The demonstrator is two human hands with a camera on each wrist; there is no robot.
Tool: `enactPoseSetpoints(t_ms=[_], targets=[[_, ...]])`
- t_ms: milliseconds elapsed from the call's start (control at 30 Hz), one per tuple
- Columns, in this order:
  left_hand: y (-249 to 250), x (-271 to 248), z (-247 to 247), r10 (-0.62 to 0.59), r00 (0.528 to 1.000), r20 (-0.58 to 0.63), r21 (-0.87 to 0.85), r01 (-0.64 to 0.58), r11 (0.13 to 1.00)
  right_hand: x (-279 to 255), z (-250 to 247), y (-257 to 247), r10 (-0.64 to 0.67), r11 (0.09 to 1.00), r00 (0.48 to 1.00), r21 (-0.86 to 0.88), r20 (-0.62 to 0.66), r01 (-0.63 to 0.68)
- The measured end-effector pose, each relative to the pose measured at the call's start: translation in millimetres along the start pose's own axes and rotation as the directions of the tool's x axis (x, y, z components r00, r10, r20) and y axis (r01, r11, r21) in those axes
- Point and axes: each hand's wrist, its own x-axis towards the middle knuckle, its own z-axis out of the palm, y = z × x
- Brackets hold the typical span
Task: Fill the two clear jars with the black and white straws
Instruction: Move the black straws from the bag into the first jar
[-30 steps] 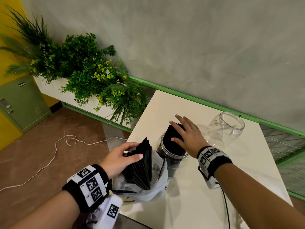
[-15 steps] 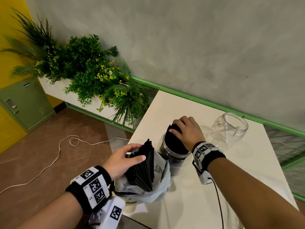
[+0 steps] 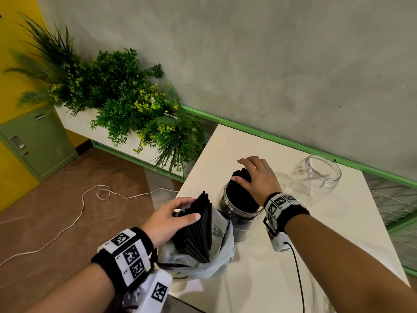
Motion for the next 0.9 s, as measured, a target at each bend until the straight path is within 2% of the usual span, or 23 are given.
enactPoseSetpoints(t_ms=[200,333,433,500,600,667,733,800,900], targets=[[-1,0,-1,-0.004,1.0,-0.003,0.007,0.004,1.0,-10,-6,1,0.026,1.0,1.0,-0.015,-0.015,-0.027],[-3,3,-3,0.011,1.0,-0.008,0.013,-0.011,1.0,-25,-23,-4,0.061,0.997,0.985,0.063,-0.16,-0.052],[-6,5,-5,0.014,1.0,-0.005,0.015,-0.014,1.0,-45,-34,-16,0.023,0.993,0.957,0.119,-0.289,0.012],[-8,6,-5,0.011,1.0,-0.007,0.013,-0.011,1.0,-64,-37,-33,-0.023,0.983,0.952,0.169,-0.306,0.078],[-9,6,-6,0.022,1.0,-0.005,0.01,-0.022,1.0,-98,-25,-65,-0.112,0.934,0.97,0.31,-0.214,0.176],[-8,6,-5,0.031,1.0,-0.001,0.008,-0.031,0.999,-116,-10,-85,-0.186,0.894,0.98,0.402,-0.064,0.196],[-9,6,-2,0.041,0.999,0.003,0.001,-0.041,0.999,-127,4,-101,-0.216,0.879,0.973,0.45,0.079,0.159],[-9,6,0,0.052,0.999,0.007,-0.013,-0.052,0.999,-132,16,-114,-0.17,0.887,0.973,0.455,0.16,0.08],[-11,6,1,0.057,0.998,0.01,-0.008,-0.057,0.998,-131,28,-128,-0.03,0.901,0.989,0.433,0.145,-0.036]])
